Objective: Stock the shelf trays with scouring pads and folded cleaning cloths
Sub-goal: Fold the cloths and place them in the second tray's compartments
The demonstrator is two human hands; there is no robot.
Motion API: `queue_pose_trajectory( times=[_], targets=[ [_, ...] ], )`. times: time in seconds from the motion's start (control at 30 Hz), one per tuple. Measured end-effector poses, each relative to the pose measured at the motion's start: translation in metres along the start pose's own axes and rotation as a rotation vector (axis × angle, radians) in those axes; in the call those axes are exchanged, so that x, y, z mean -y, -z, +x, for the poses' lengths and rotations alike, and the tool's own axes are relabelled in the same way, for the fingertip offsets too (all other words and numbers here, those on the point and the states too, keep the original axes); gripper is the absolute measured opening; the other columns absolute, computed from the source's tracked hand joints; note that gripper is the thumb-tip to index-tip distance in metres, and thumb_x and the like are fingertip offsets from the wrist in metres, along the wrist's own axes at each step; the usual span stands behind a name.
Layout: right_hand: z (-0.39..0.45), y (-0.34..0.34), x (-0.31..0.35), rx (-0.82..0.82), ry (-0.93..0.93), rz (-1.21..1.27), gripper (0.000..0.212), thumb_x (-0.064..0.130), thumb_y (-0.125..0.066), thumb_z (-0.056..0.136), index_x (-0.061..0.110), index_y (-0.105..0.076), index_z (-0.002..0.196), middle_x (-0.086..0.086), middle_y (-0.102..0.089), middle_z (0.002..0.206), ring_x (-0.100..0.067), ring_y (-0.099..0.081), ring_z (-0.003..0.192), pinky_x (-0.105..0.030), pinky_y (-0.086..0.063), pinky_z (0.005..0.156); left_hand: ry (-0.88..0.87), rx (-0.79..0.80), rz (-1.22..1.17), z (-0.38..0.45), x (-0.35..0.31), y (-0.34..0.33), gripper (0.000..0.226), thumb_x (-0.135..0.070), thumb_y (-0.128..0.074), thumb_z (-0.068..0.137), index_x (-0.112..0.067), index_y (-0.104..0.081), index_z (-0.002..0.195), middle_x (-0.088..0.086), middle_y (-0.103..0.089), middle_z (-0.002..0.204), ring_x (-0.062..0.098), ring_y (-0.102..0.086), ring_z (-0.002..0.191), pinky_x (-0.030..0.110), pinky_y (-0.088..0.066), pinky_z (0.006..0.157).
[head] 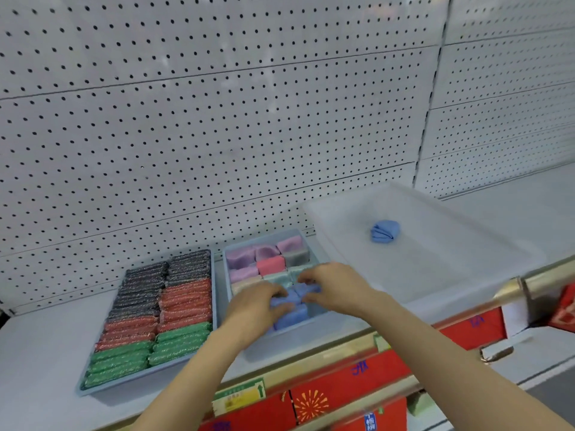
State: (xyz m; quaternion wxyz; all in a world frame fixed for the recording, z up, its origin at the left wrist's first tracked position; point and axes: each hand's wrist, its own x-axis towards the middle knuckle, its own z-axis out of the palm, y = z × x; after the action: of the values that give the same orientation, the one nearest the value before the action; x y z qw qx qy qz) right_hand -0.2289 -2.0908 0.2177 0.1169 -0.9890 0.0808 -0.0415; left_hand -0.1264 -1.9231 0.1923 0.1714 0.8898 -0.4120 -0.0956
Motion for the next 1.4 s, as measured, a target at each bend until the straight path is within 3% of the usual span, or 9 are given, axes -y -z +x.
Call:
queue_pose_trajectory(
  times=[0.17, 0.4, 0.67, 0.8, 0.87, 1.1, 1.17, 1.3, 1.4],
  targets=[
    [-0.025, 0.047, -0.044, -0.305, -0.108, -0.05, 0.042, 0.04, -0.056, 0.092, 0.022, -0.055, 0.13, 0.001, -0.061, 0.128, -0.022, -0.055, 0.117, -0.034, -0.041, 0.096, -0.2, -0.18, 0.012, 0.051, -0.052, 0.029, 0.033, -0.049, -0.056, 0.092, -0.033, -0.064, 0.12, -0.014, -0.063, 0.121, 0.011, -0.059, 0.109, 0.03, -0.049, 0.088],
    [-0.028, 0.089, -0.142, -0.389, -0.323, -0.095, 0.05, 0.034, -0.059, 0.091, 0.015, -0.051, 0.136, -0.005, -0.061, 0.128, -0.027, -0.055, 0.117, -0.037, -0.041, 0.098, -0.289, -0.123, 0.218, 0.17, -0.149, 0.016, 0.043, -0.049, -0.048, 0.098, -0.026, -0.054, 0.134, -0.002, -0.055, 0.134, 0.021, -0.05, 0.122, 0.034, -0.042, 0.094],
    [-0.004, 0.109, -0.234, -0.357, -0.329, -0.262, 0.052, 0.038, -0.054, 0.093, 0.017, -0.044, 0.14, -0.002, -0.057, 0.134, -0.026, -0.053, 0.12, -0.032, -0.031, 0.104, -0.118, 0.048, 0.285, 0.294, -0.209, -0.055, 0.036, -0.031, -0.045, 0.098, -0.012, -0.058, 0.126, 0.008, -0.058, 0.129, 0.028, -0.054, 0.118, 0.032, -0.044, 0.092],
    [0.004, 0.107, -0.272, -0.398, -0.329, -0.252, 0.052, 0.034, -0.076, 0.075, 0.013, -0.063, 0.121, -0.004, -0.07, 0.108, -0.028, -0.067, 0.095, -0.038, -0.046, 0.092, -0.011, 0.154, 0.263, 0.327, -0.226, -0.097, 0.035, -0.03, -0.04, 0.101, -0.01, -0.061, 0.121, 0.008, -0.062, 0.123, 0.026, -0.059, 0.112, 0.027, -0.042, 0.079],
    [0.007, 0.106, -0.285, -0.42, -0.338, -0.246, 0.055, 0.033, -0.086, 0.062, 0.013, -0.07, 0.11, -0.001, -0.073, 0.094, -0.024, -0.07, 0.082, -0.037, -0.053, 0.08, 0.046, 0.187, 0.289, 0.334, -0.231, -0.114, 0.032, -0.024, -0.042, 0.098, -0.013, -0.061, 0.121, 0.004, -0.062, 0.123, 0.023, -0.059, 0.114, 0.028, -0.044, 0.082],
    [0.01, 0.097, -0.3, -0.378, -0.317, -0.169, 0.054, 0.034, -0.057, 0.091, 0.018, -0.044, 0.141, 0.0, -0.058, 0.133, -0.023, -0.052, 0.122, -0.033, -0.03, 0.107, 0.13, 0.221, 0.236, 0.349, -0.222, -0.138, 0.034, -0.023, -0.053, 0.095, -0.014, -0.057, 0.127, 0.004, -0.059, 0.13, 0.022, -0.057, 0.12, 0.03, -0.046, 0.094],
    [0.012, 0.094, -0.297, -0.357, -0.319, -0.152, 0.054, 0.035, -0.053, 0.094, 0.021, -0.039, 0.144, 0.003, -0.054, 0.136, -0.021, -0.049, 0.125, -0.03, -0.027, 0.108, 0.096, 0.106, 0.213, 0.346, -0.22, -0.134, 0.027, -0.02, -0.052, 0.095, -0.015, -0.058, 0.12, 0.003, -0.062, 0.122, 0.022, -0.06, 0.114, 0.028, -0.046, 0.088],
    [0.015, 0.088, -0.288, -0.279, -0.341, -0.099, 0.055, 0.037, -0.047, 0.097, 0.025, -0.03, 0.148, 0.007, -0.044, 0.145, -0.015, -0.041, 0.132, -0.026, -0.026, 0.109, -0.018, -0.012, 0.161, 0.329, -0.223, -0.1, 0.012, -0.013, -0.053, 0.088, -0.024, -0.055, 0.087, -0.007, -0.05, 0.073, 0.018, -0.054, 0.078, 0.028, -0.042, 0.065],
    [0.016, 0.085, -0.271, -0.235, -0.357, -0.005, 0.056, 0.036, -0.049, 0.096, 0.026, -0.03, 0.148, 0.006, -0.042, 0.147, -0.015, -0.041, 0.133, -0.025, -0.031, 0.107, -0.11, -0.106, 0.137, 0.304, -0.217, -0.057, 0.018, -0.02, -0.054, 0.087, -0.023, -0.055, 0.069, -0.003, -0.051, 0.065, 0.021, -0.053, 0.071, 0.027, -0.036, 0.059]
  ],
)
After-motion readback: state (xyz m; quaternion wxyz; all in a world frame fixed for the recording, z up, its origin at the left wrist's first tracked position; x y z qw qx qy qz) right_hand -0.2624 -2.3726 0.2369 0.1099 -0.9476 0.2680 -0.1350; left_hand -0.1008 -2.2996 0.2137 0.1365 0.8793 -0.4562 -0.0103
